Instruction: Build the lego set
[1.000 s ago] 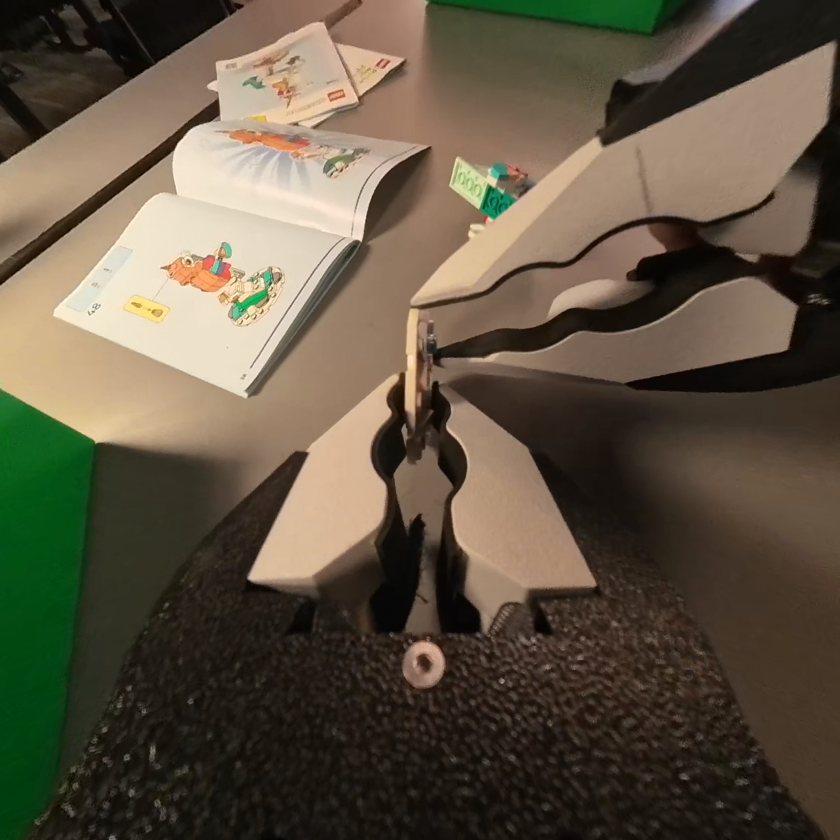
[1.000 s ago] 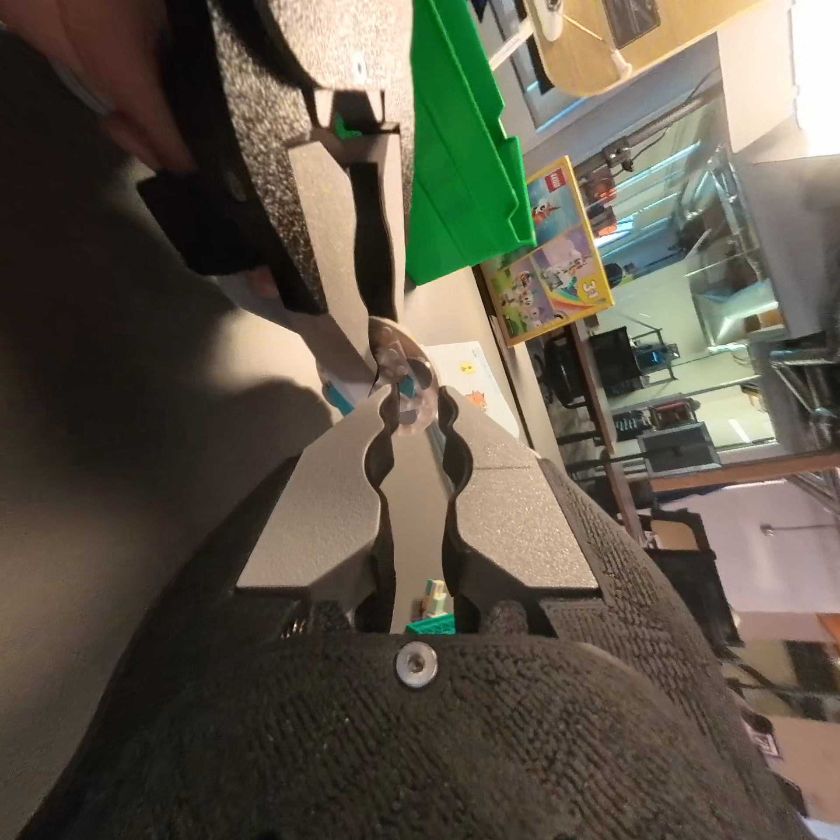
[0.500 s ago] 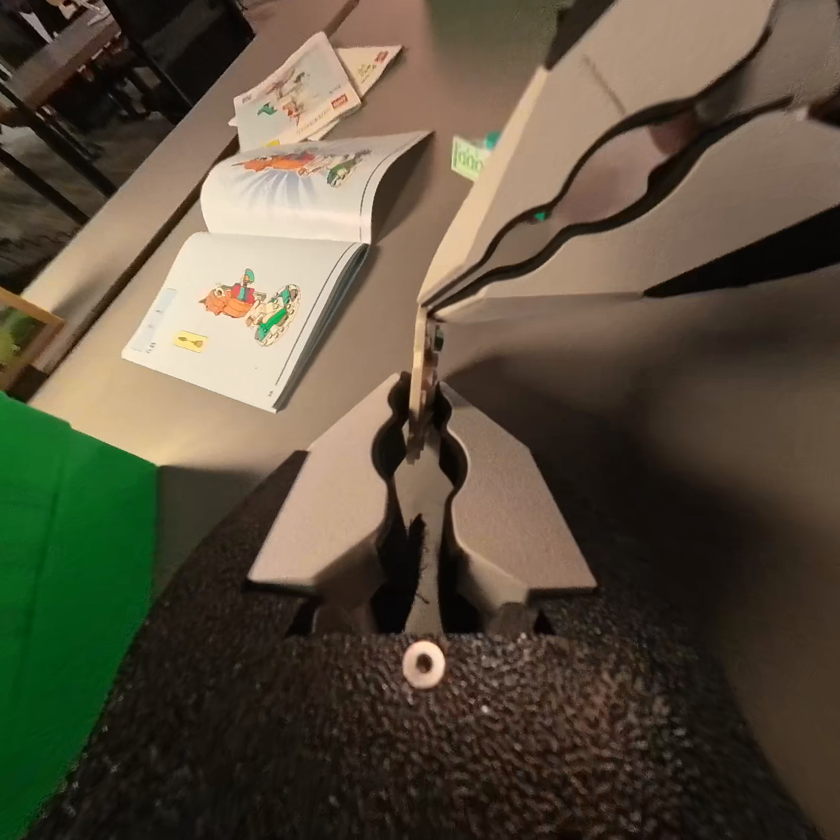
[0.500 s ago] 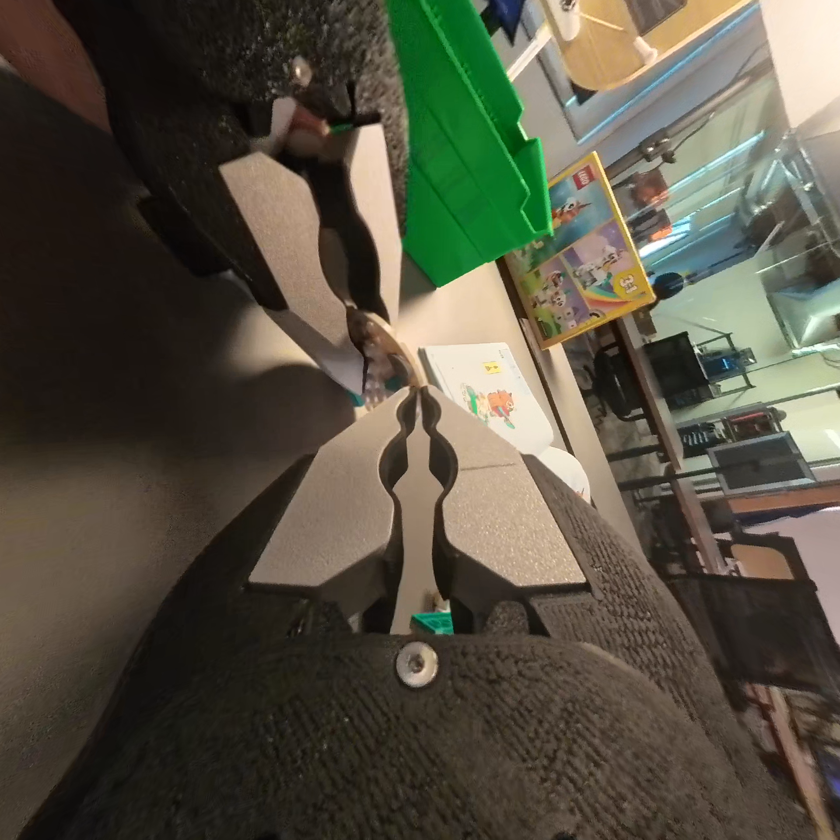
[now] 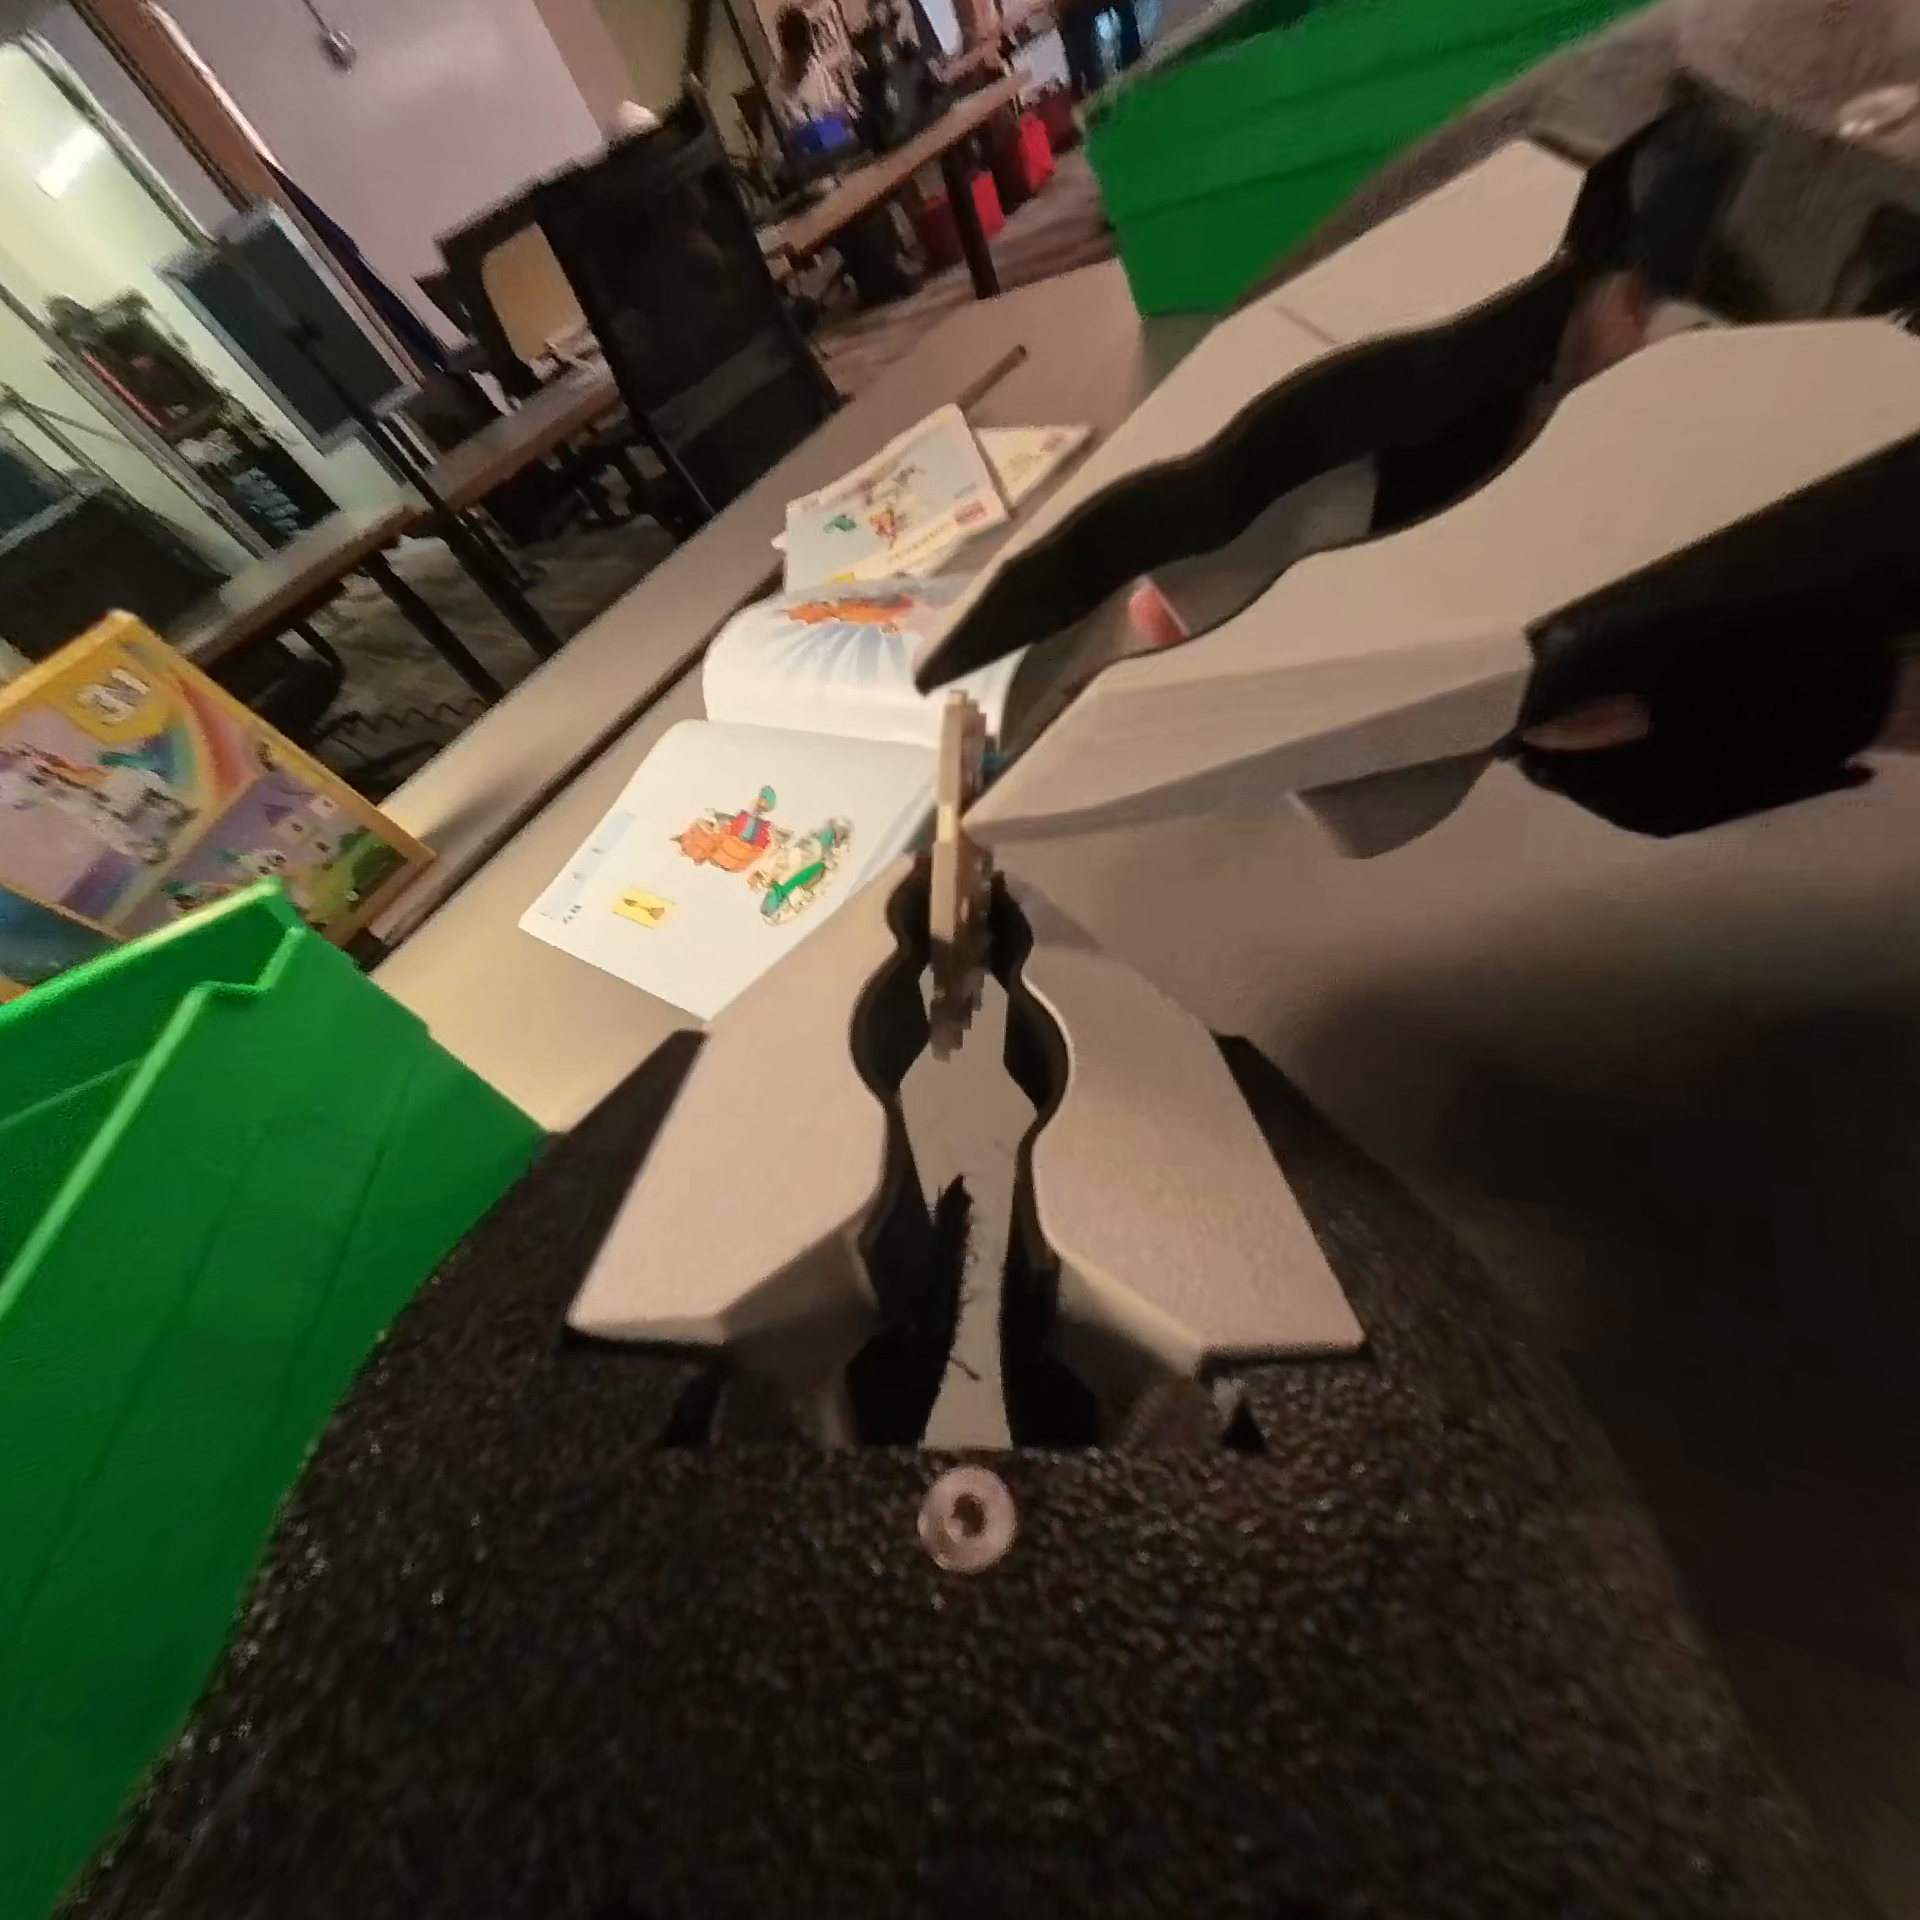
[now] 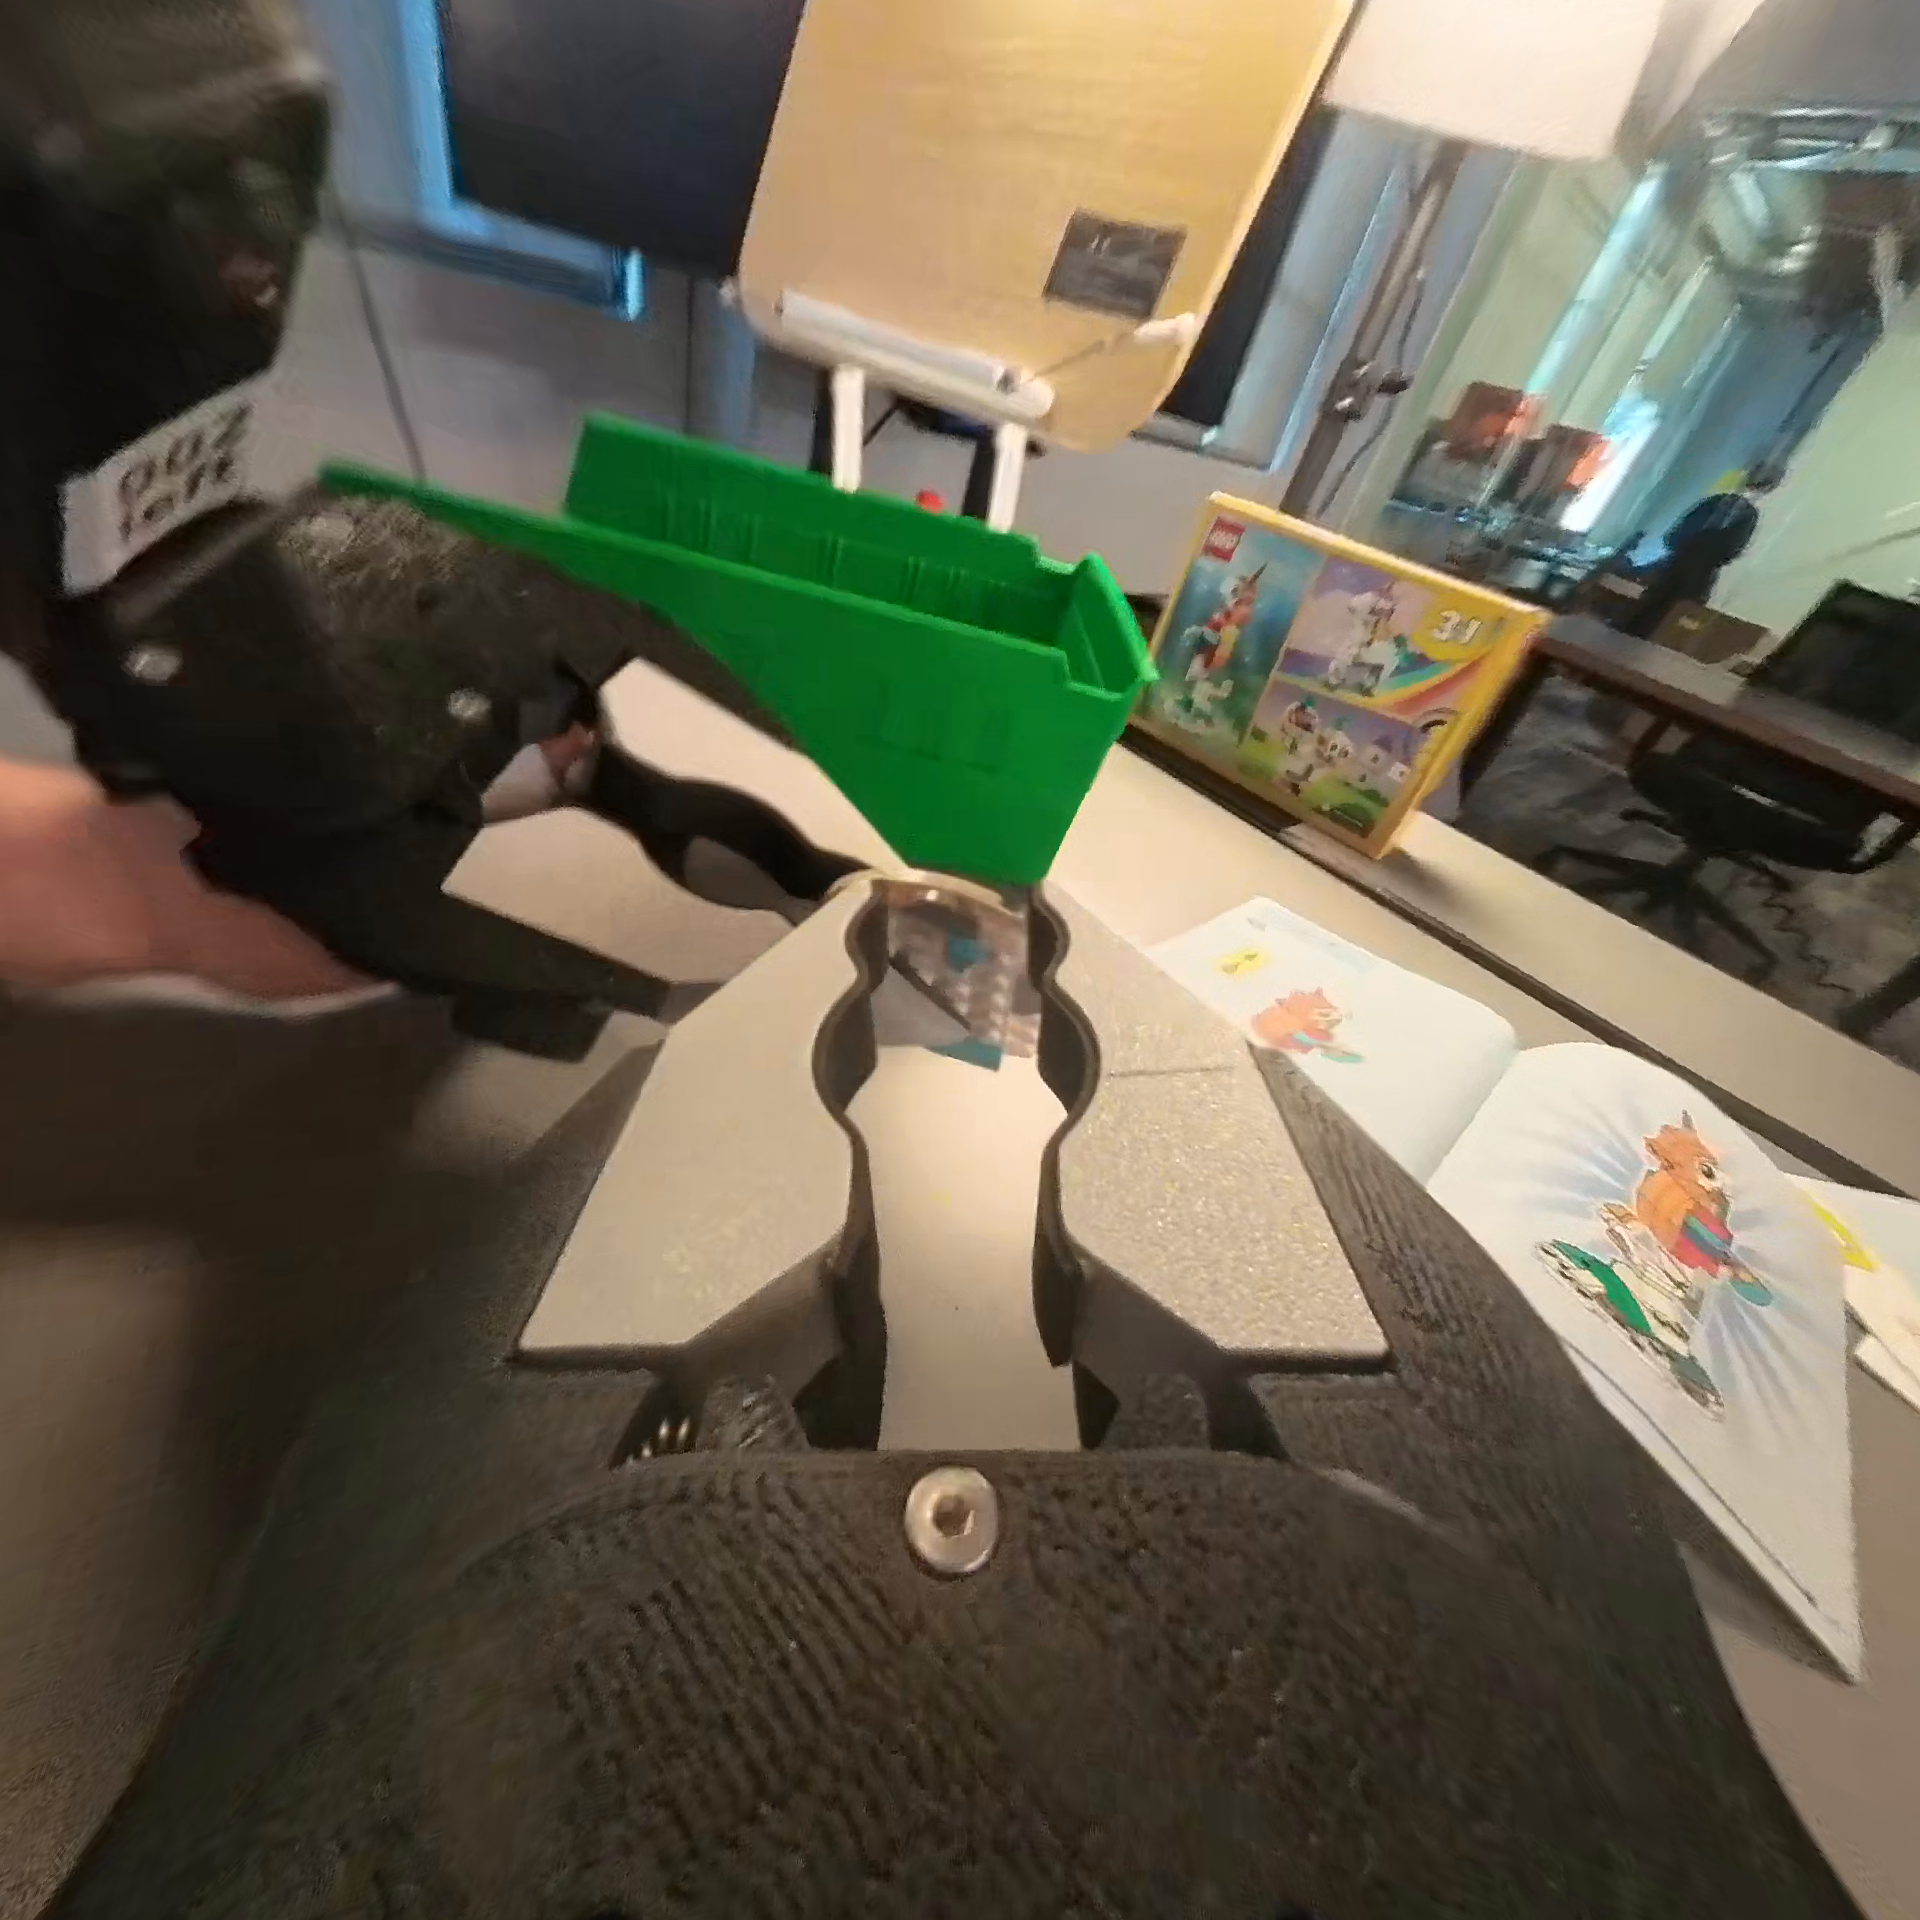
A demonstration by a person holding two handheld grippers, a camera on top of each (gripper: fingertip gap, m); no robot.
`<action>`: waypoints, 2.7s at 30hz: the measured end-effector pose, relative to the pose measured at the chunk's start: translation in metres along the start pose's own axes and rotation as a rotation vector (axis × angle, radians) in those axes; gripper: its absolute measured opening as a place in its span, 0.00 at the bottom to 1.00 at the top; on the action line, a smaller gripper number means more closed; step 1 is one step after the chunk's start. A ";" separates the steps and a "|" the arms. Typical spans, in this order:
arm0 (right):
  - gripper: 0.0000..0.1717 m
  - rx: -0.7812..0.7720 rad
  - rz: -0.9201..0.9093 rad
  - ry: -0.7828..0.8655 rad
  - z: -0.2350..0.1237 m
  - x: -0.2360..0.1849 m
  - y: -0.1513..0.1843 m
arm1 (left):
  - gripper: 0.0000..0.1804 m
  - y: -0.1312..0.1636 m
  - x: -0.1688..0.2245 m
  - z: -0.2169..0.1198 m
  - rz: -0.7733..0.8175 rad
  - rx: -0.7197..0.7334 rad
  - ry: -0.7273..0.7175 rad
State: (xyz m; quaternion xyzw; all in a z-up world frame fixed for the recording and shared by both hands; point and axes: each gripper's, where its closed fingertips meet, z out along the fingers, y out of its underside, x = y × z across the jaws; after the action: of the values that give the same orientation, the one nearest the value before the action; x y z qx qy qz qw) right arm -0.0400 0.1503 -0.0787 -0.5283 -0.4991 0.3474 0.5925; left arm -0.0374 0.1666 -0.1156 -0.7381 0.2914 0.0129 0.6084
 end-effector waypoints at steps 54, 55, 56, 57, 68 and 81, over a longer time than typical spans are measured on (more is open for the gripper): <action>0.50 0.229 0.842 -0.465 0.001 -0.011 -0.025 | 0.03 -0.052 -0.007 -0.026 0.043 0.328 -0.131; 0.47 0.234 0.845 -0.469 0.000 -0.012 -0.026 | 0.03 -0.052 -0.006 -0.026 0.047 0.327 -0.127; 0.46 0.234 0.842 -0.470 0.000 -0.013 -0.026 | 0.03 -0.052 -0.005 -0.025 0.052 0.326 -0.124; 0.45 0.232 0.836 -0.471 0.001 -0.014 -0.026 | 0.03 -0.052 -0.003 -0.025 0.060 0.324 -0.117; 0.41 0.207 0.751 -0.539 -0.007 -0.021 -0.029 | 0.03 -0.055 0.021 -0.024 0.089 0.353 0.017; 0.38 0.194 0.669 -0.612 -0.017 -0.029 -0.030 | 0.03 -0.058 0.028 -0.029 0.072 0.376 0.108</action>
State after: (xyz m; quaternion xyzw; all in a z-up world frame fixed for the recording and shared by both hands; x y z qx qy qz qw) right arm -0.0345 0.1125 -0.0549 -0.4757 -0.4185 0.7045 0.3199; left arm 0.0024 0.1338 -0.0668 -0.6001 0.3472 -0.0594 0.7182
